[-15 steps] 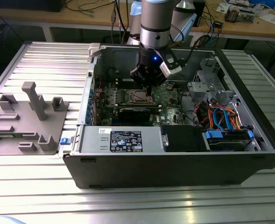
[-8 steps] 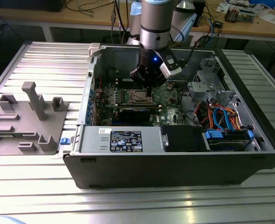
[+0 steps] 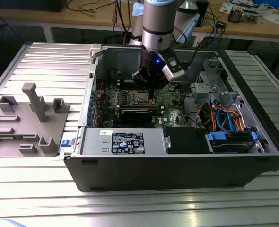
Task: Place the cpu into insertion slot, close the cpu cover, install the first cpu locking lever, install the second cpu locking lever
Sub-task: 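Install the second cpu locking lever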
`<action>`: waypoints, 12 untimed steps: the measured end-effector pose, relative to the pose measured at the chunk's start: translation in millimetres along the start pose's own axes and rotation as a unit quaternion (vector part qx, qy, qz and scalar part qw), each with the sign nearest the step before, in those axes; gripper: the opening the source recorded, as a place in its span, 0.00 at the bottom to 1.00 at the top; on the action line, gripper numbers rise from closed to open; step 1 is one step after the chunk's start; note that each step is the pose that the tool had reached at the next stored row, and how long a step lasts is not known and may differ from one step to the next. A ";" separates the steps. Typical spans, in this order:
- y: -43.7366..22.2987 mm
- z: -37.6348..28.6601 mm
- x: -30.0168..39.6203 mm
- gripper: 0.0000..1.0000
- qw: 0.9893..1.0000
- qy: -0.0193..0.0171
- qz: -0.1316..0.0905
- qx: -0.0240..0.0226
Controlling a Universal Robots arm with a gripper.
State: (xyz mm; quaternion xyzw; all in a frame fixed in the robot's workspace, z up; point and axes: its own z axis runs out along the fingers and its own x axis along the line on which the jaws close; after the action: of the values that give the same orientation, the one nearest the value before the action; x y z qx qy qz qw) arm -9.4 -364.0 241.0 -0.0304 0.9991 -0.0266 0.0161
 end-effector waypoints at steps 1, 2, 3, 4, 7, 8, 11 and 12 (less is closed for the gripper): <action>-0.4 0.1 0.0 0.11 1.000 0.000 0.000 0.000; -1.2 0.3 0.1 0.11 1.000 0.000 0.000 0.000; -1.8 0.5 0.1 0.11 1.000 0.000 0.000 0.000; -2.1 0.6 0.2 0.11 1.000 0.000 0.000 0.000; -3.5 1.1 0.2 0.11 1.000 0.000 0.000 0.000; -4.0 1.2 0.3 0.11 1.000 0.000 0.000 0.000; -5.6 1.6 0.4 0.11 1.000 0.000 0.000 0.000; -5.9 1.7 0.4 0.11 1.000 0.000 0.000 0.000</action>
State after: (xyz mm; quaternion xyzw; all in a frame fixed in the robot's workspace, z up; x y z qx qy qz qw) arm -9.4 -370.0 239.6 -0.0304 0.9991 -0.0266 0.0161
